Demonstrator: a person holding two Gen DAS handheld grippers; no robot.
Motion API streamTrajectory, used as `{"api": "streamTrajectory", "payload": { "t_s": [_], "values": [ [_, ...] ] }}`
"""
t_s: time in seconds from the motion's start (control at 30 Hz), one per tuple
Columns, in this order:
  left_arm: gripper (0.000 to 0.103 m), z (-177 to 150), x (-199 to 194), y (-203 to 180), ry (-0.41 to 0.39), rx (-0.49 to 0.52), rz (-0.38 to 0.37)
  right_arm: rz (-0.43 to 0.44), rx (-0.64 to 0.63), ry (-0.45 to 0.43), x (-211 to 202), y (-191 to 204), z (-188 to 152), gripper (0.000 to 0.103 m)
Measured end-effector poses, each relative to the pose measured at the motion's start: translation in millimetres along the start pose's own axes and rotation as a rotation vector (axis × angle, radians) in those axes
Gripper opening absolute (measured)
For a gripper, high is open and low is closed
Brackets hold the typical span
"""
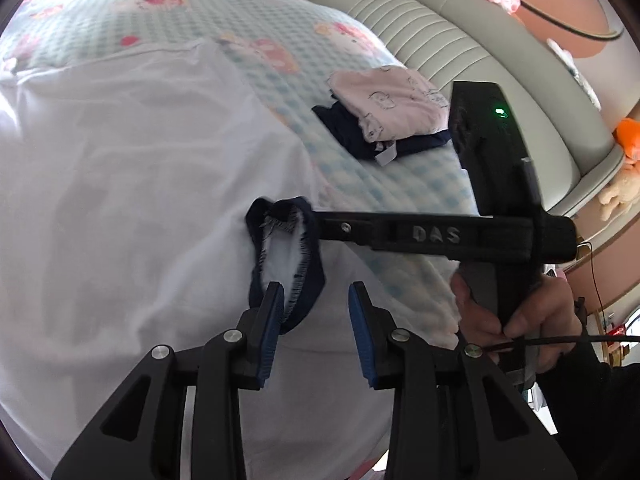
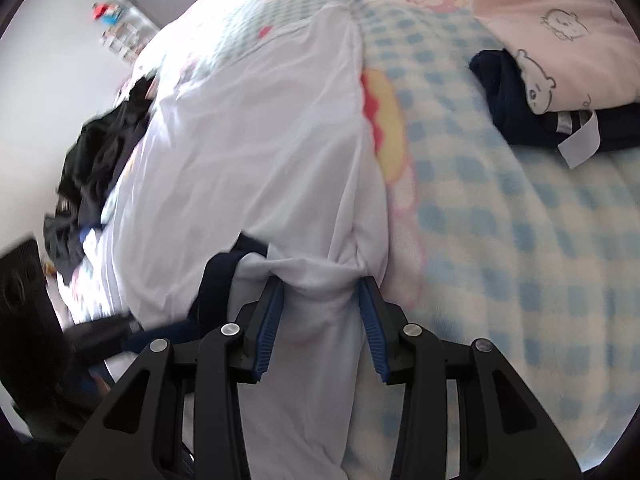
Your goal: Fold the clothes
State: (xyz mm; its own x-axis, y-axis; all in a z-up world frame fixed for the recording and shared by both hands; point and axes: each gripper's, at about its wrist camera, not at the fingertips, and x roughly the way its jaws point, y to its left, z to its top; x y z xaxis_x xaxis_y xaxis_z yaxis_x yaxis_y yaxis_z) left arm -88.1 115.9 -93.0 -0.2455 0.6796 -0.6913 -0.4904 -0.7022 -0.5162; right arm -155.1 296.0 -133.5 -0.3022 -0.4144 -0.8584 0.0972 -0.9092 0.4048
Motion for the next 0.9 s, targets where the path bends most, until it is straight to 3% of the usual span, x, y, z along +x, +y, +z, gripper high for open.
{"api": "streamTrajectory", "payload": {
  "t_s": [0.1, 0.2, 0.27, 0.37, 0.47, 0.53, 0.63, 0.7, 0.8, 0.9],
  "values": [
    [0.053, 2.4, -2.6, -2.6, -0.025, 0.022, 0.021, 0.007, 0.034, -0.035, -5.6, -4.1, 4.2, 0.040],
    [0.050, 6.7, 10.5, 6.2, 0.009, 0.024, 0.171, 0.011, 0.038, -0.048, -10.1, -6.0, 2.6, 0.040],
    [0.044, 10.6, 5.8, 18.4, -0.003, -0.046, 0.258, -0.003, 0.037, -0.035, -8.1, -7.1, 0.3, 0.040],
    [0.042, 16.6, -4.9, 37.0, -0.030, -0.162, 0.372, -0.024, 0.053, -0.017, -7.0, -11.5, -5.2, 0.040],
    [0.043, 16.5, -23.9, 20.7, -0.105, -0.128, 0.302, -0.019, 0.077, -0.026, -17.6, -16.5, -16.3, 0.040],
    [0.044, 12.4, -23.6, 7.0, -0.105, -0.078, 0.254, 0.000, 0.088, -0.045, -29.1, -14.5, -27.0, 0.040],
    [0.044, 2.7, 3.5, 5.3, 0.002, -0.032, 0.378, 0.037, 0.073, -0.048, -40.5, -4.6, -50.9, 0.040],
    [0.044, -0.9, 18.4, 17.1, 0.069, -0.092, 0.442, 0.008, 0.053, -0.018, -37.2, -1.1, -66.2, 0.042],
    [0.044, -1.1, 5.0, 13.3, 0.019, -0.129, 0.402, -0.061, 0.062, 0.025, -31.4, -6.7, -88.8, 0.042],
    [0.044, -3.4, -12.2, -2.1, -0.057, -0.083, 0.331, -0.048, 0.095, -0.006, -48.2, -10.9, -102.4, 0.042]
  ]
}}
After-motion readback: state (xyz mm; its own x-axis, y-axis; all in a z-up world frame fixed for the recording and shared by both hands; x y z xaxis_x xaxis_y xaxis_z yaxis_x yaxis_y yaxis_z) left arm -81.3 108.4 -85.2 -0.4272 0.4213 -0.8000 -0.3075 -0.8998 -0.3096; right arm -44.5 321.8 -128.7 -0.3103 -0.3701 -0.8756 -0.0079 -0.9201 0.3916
